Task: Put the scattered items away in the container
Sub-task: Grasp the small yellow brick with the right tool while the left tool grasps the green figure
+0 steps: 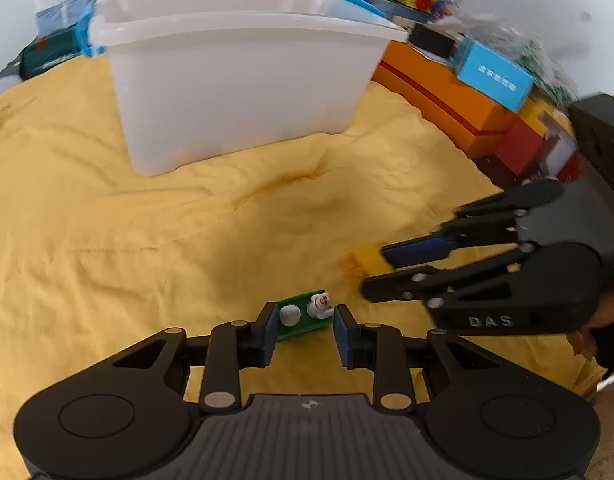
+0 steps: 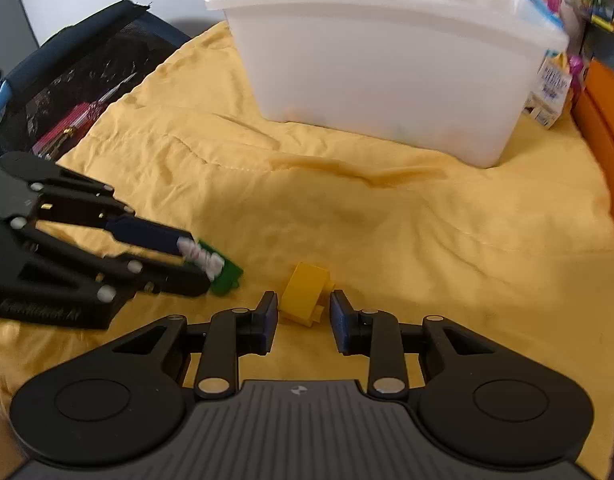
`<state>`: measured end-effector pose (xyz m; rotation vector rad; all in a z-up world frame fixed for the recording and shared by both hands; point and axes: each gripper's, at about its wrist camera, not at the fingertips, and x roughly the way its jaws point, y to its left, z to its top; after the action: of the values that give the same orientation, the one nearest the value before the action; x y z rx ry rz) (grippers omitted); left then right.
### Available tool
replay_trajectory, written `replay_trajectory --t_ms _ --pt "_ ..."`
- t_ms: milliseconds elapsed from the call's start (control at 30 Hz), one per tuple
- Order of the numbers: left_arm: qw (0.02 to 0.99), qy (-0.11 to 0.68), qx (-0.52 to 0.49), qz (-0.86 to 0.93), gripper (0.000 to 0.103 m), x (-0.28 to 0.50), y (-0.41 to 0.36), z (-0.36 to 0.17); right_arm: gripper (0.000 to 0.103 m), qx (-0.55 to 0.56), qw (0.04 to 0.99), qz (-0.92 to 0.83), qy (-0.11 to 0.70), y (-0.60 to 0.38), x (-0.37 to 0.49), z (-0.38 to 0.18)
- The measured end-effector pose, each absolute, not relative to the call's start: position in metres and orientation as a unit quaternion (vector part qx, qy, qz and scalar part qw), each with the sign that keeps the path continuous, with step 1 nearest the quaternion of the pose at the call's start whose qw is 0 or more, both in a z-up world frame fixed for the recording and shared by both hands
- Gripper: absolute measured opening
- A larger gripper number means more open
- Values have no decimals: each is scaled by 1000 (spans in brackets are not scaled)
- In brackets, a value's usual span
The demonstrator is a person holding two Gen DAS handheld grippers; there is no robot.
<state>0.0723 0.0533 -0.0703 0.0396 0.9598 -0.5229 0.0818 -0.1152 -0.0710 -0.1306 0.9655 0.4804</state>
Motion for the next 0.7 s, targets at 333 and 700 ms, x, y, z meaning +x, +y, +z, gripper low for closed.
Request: replay_trajectory --t_ms 333,700 --pt "871 441 36 -212 42 73 37 -81 37 -57 861 206 462 -139 64 -74" --pt "883 412 16 -225 42 63 41 -48 26 -97 863 203 453 -132 67 -66"
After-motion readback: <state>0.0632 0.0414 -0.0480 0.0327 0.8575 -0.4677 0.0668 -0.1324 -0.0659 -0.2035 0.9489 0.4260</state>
